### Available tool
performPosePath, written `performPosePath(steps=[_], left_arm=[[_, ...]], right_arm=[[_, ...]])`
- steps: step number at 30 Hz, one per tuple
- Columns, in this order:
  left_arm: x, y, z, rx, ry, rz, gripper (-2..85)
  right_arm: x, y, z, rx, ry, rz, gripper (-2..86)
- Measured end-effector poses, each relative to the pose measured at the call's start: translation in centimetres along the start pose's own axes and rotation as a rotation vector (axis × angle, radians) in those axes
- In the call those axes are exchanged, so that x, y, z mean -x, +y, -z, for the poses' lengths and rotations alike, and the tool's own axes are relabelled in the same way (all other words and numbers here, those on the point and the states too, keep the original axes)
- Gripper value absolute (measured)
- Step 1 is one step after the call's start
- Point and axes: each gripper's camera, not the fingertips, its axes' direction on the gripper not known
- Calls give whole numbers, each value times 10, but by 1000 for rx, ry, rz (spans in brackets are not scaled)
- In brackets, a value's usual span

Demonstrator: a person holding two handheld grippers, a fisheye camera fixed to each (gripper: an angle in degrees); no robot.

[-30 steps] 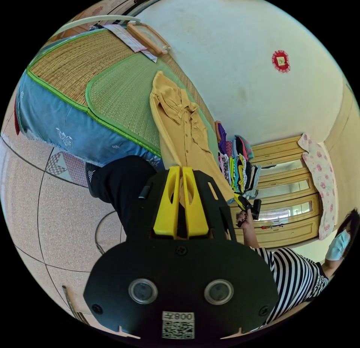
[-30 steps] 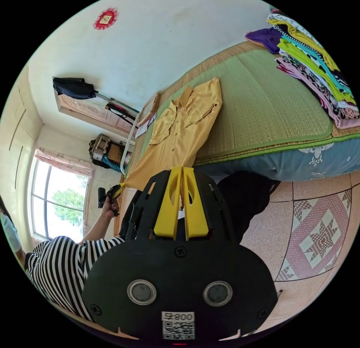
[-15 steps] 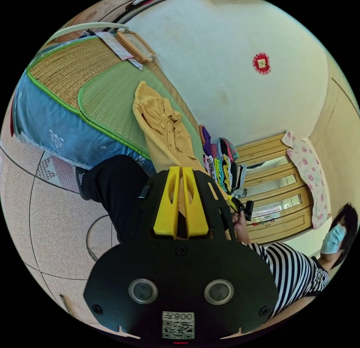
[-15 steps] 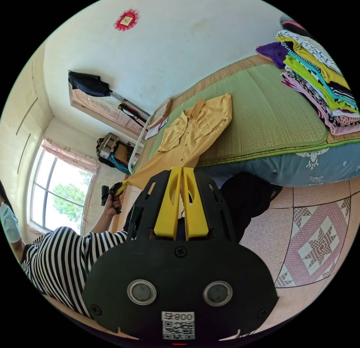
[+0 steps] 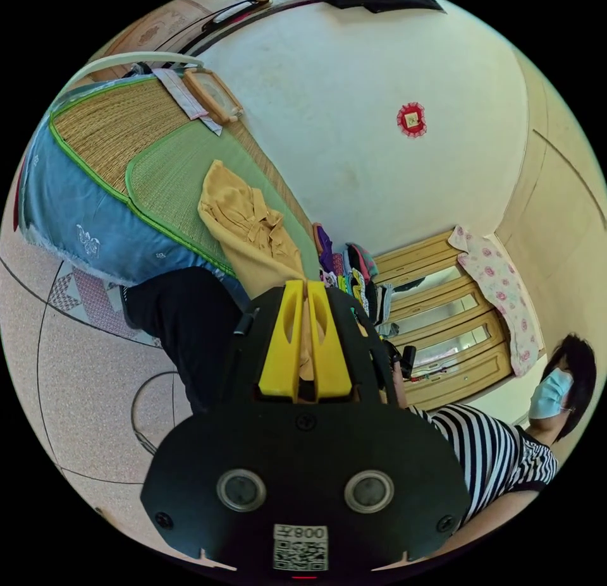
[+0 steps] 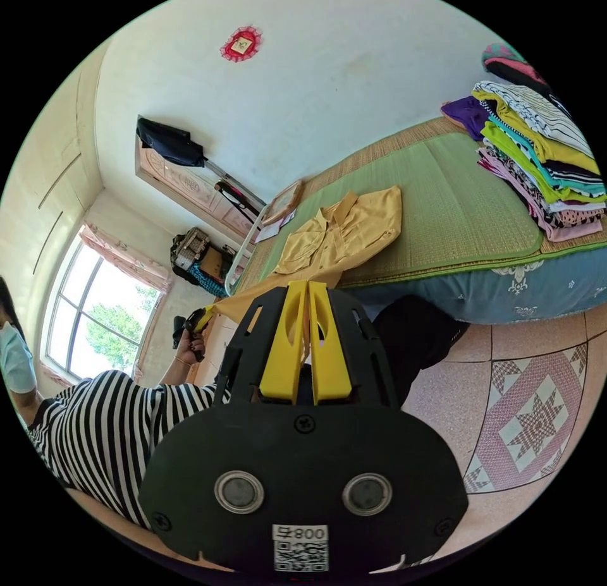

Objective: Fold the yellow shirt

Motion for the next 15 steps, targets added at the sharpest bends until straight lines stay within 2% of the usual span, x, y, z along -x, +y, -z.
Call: performPosePath(steps=[15], left_arm=[[16,10,26,-59,17,43,6]], right_arm=[[-19,9,26,-3,-28,-5,3]])
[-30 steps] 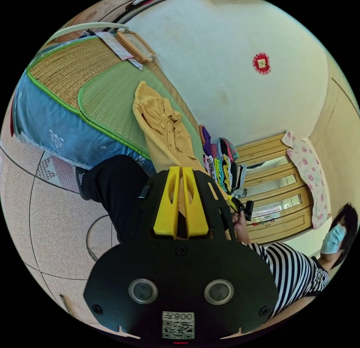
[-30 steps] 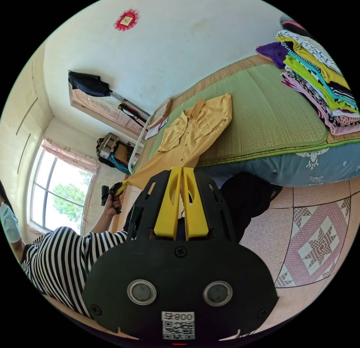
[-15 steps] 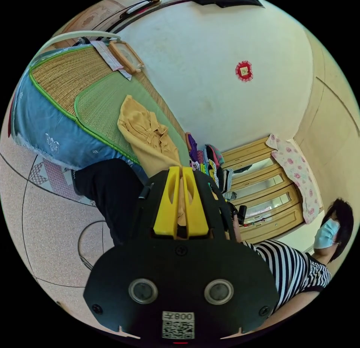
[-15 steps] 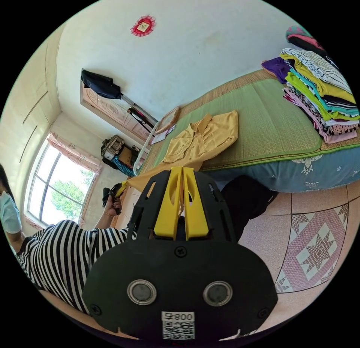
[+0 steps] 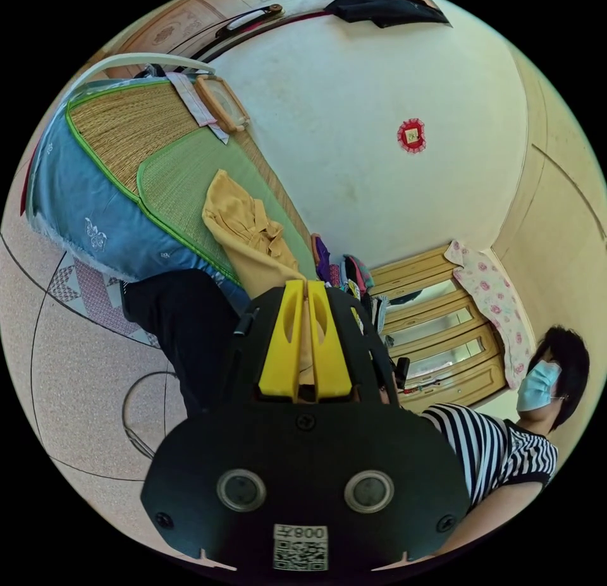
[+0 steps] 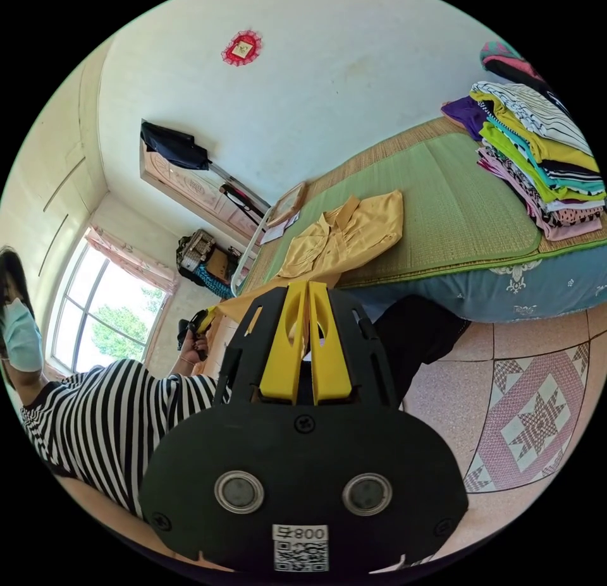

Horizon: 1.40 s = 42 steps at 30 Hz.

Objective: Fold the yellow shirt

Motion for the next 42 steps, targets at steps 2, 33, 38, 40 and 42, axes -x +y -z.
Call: performPosePath(steps=[2,33,38,40,42], left_arm=[[1,1,3,-2,-5,2,6],[88,-31,-71,-36,76,74,7],[103,-42,-97,-31,86,83,7],[109,-49,-110,-29,85,83,7],[114,-54,-121,-28,86,83,7]], right_arm=[[-3,2,4,-1,-11,-2,3],[-20,-35,-1,-11,-36,-18,3],[-22,-54,-16,-9,-59,-24,3],[-22,-61,-22,-4,-59,-23,3],[-22,-68,-27,-2,-61,-25,3]])
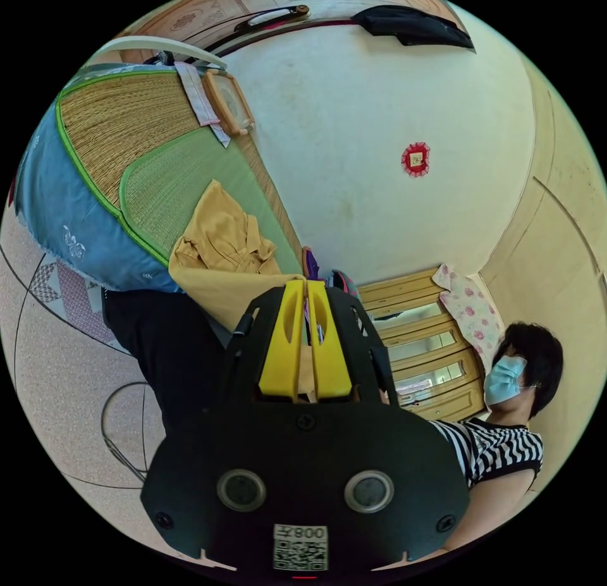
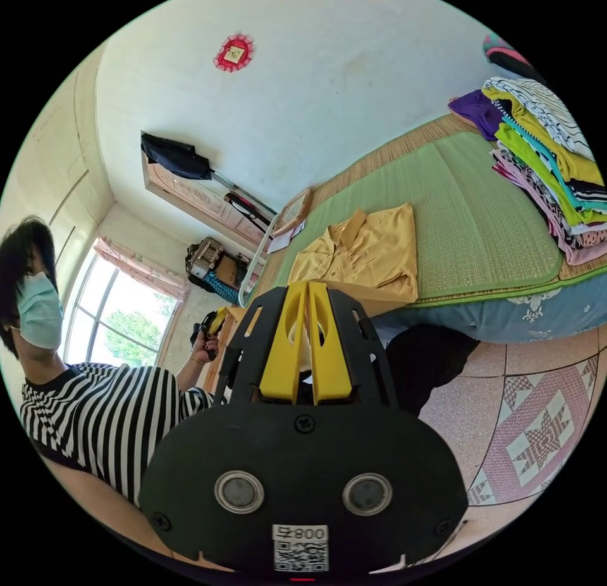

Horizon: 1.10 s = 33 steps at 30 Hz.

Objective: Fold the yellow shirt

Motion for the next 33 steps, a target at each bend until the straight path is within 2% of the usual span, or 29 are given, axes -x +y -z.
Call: performPosePath(steps=[17,33], left_arm=[[46,-69,-108,4,6,-4,7],[99,-157,-252,29,-59,0,7]], right_arm=[[-7,-93,-56,7,1,-17,3],[-41,-206,-132,50,28,-96,2]])
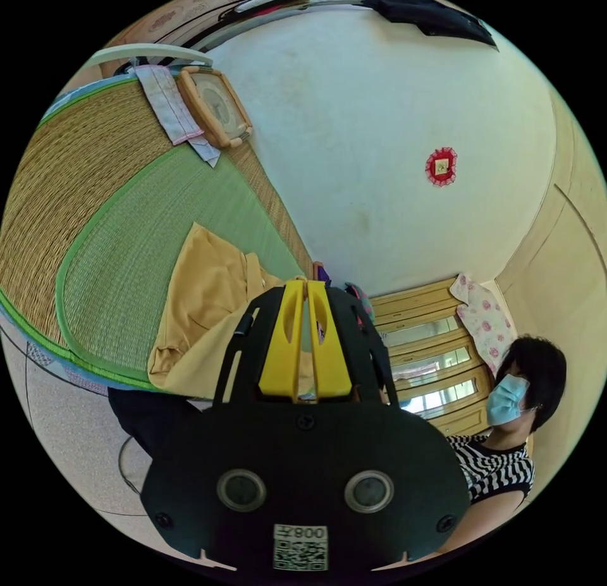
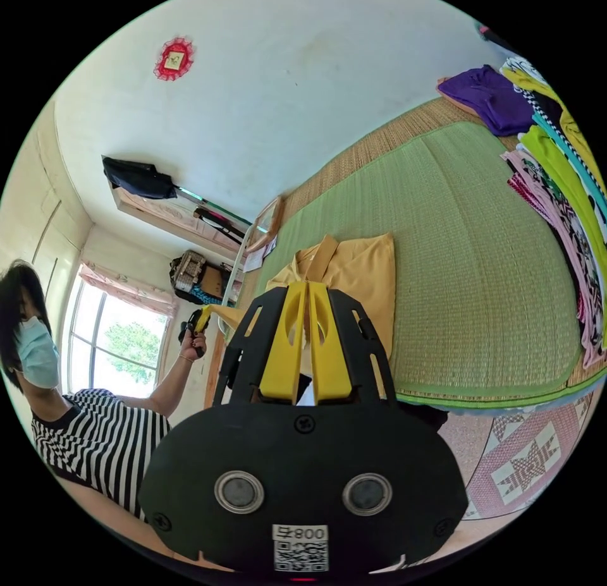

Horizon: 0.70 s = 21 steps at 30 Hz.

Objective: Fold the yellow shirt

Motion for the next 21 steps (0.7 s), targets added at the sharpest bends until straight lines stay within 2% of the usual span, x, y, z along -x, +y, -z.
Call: performPosePath(steps=[21], left_arm=[[133,-62,-170,49,-161,181,8]], right_arm=[[-37,-133,-144,152,82,-155,2]])
